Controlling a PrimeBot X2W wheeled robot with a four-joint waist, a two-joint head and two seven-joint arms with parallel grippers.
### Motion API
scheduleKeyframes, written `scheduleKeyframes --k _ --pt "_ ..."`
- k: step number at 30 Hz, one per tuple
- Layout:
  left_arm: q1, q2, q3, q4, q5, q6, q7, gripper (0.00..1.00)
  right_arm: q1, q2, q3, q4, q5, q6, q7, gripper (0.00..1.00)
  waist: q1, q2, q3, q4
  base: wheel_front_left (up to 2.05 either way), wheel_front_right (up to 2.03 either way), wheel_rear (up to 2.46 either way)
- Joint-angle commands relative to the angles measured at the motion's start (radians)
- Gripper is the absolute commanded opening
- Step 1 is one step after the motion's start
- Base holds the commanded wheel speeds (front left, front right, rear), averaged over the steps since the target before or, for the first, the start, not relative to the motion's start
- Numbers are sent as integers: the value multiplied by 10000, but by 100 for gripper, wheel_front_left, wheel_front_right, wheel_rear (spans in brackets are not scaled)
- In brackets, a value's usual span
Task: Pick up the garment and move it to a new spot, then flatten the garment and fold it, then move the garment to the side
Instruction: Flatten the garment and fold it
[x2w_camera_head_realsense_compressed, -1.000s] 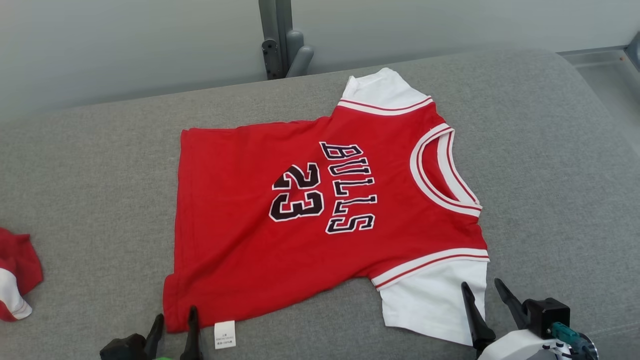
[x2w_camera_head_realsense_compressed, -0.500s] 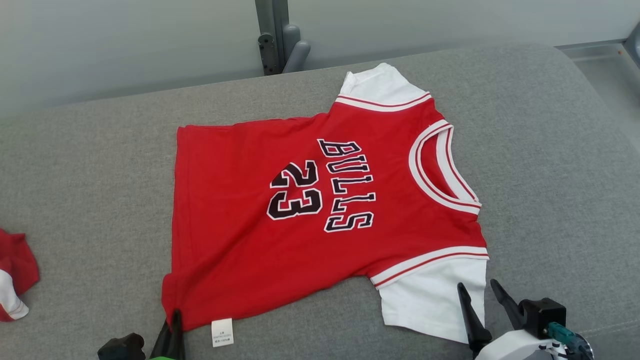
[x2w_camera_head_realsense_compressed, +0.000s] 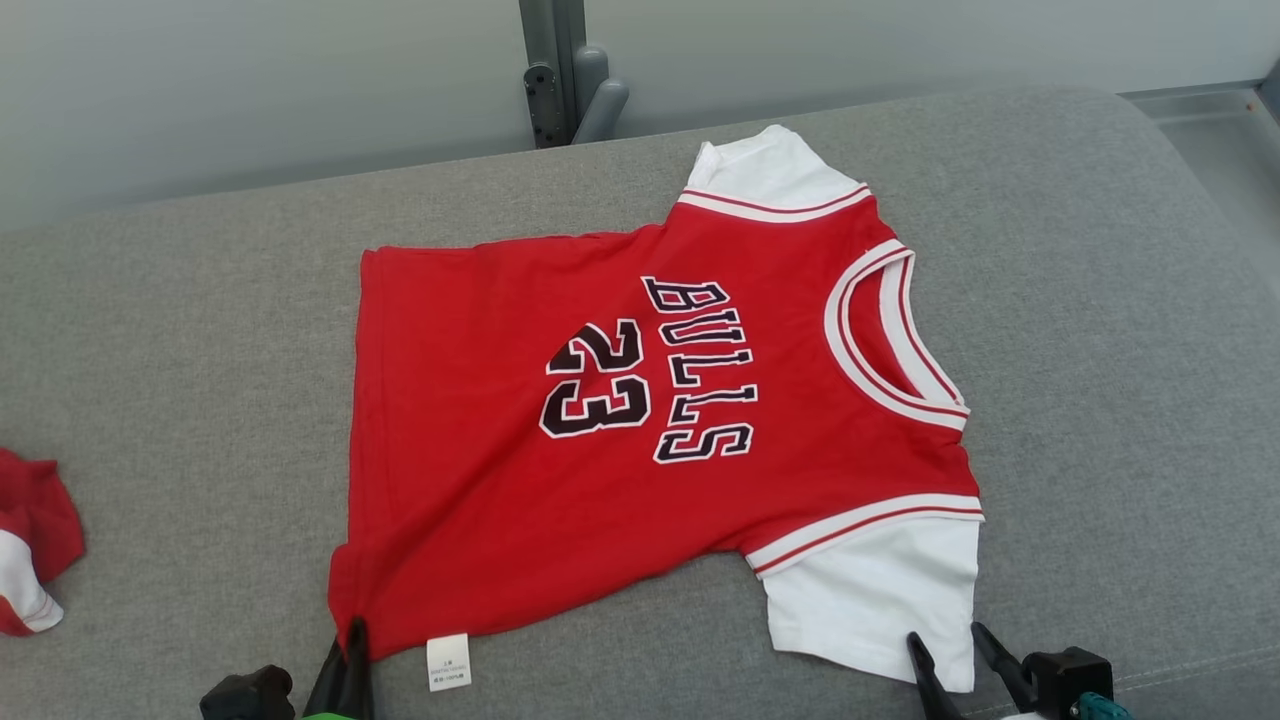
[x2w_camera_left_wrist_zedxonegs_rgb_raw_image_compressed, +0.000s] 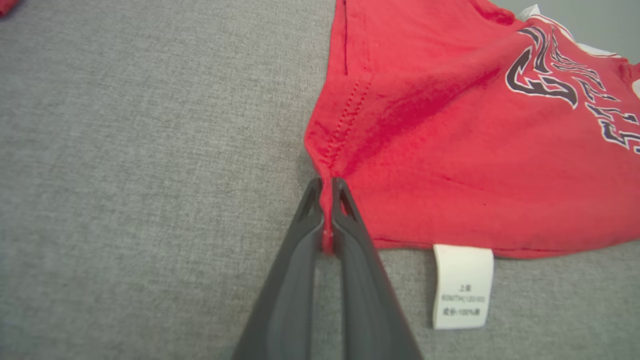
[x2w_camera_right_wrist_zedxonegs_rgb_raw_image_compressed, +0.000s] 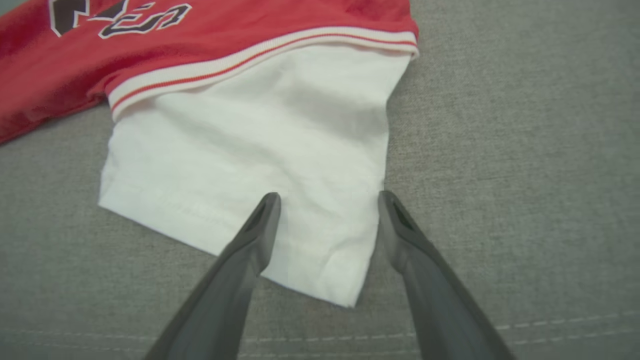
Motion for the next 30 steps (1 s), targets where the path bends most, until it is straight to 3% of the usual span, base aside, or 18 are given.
scheduleKeyframes --k 1,14,15,16,21,30 --pt "-64 46 0 0 54 -22 -4 0 154 -54 45 75 -70 -8 1 100 0 0 -2 9 0 0 0" --pt "-74 46 28 30 89 7 -3 0 196 -5 221 790 137 -11 59 100 0 0 -64 -48 0 0 0" --pt "-100 46 20 40 102 -3 -4 0 140 9 292 949 214 -11 76 79 0 0 -72 -32 0 0 0" --pt "-124 46 0 36 117 -8 -3 0 72 16 328 1030 280 -9 79 1 0 0 -83 -13 0 0 0" --pt "-142 46 64 -122 185 -34 -4 0 -397 -33 -19 610 725 -9 10 0 0 0 -155 65 0 0 0" --pt "-347 44 338 -1261 393 -197 -4 0 -758 -212 -559 -2071 1550 -9 -2 0 0 0 -640 86 0 0 0"
